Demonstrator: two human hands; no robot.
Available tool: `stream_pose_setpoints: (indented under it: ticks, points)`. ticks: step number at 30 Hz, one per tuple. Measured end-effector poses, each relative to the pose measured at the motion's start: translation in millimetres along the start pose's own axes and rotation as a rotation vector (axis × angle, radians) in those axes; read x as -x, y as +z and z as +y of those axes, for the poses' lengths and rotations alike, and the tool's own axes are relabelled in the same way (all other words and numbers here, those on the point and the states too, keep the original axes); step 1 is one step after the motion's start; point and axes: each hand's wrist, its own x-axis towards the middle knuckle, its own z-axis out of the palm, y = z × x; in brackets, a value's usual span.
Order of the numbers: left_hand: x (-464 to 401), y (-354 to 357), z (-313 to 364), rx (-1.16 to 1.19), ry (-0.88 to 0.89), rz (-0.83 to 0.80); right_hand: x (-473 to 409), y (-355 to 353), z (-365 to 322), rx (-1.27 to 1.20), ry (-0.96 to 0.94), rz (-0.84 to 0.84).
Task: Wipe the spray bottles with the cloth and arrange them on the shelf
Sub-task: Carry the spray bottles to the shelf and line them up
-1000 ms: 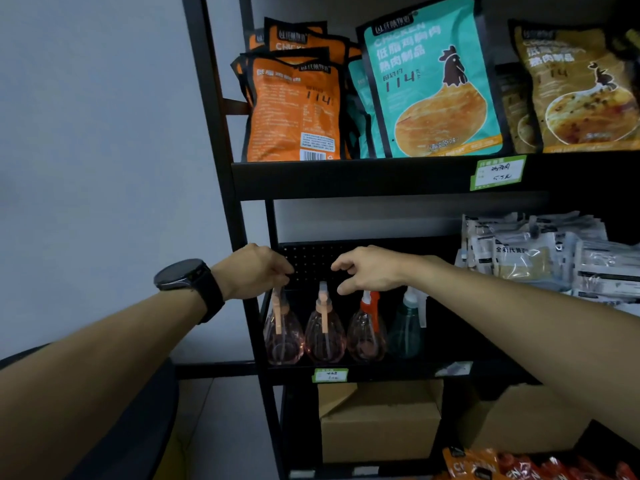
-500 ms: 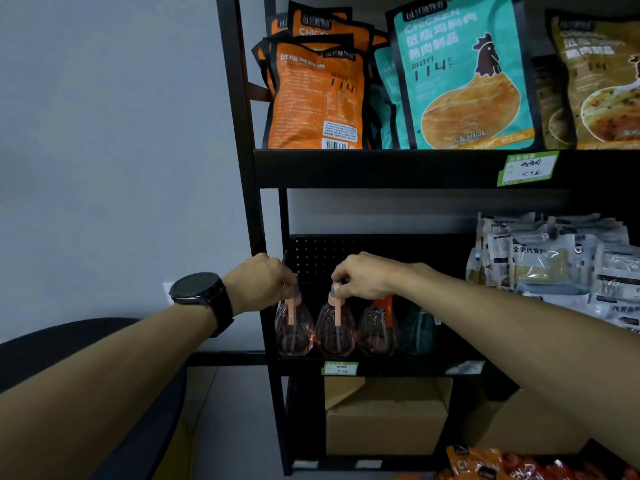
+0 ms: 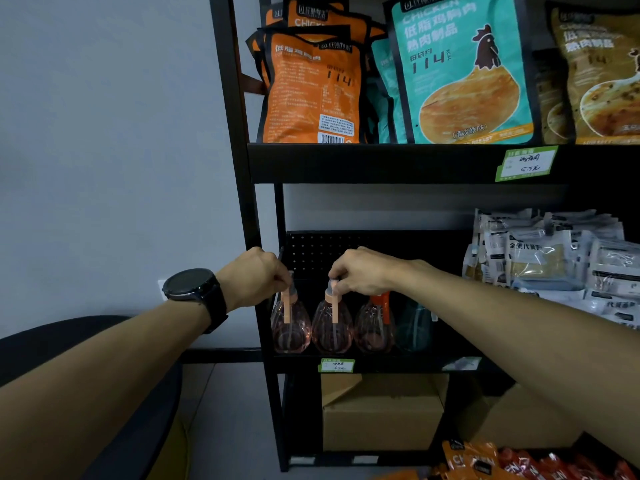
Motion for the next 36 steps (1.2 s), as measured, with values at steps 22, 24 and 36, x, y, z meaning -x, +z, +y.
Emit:
stream_pose_setpoints:
  ticks: [22,24,36]
  points:
    - [0,1,-3,0.011,0.014,-0.005,-2,-2,2,0.044,0.01,-0.001]
    - [0,0,-3,0.009,0.014,-0.003,-3,-1,4,0.037,0.01,0.005]
    - [-4,2,2,-0.042,0.017,-0.001,3,-18,10,0.0,0.099,0.087]
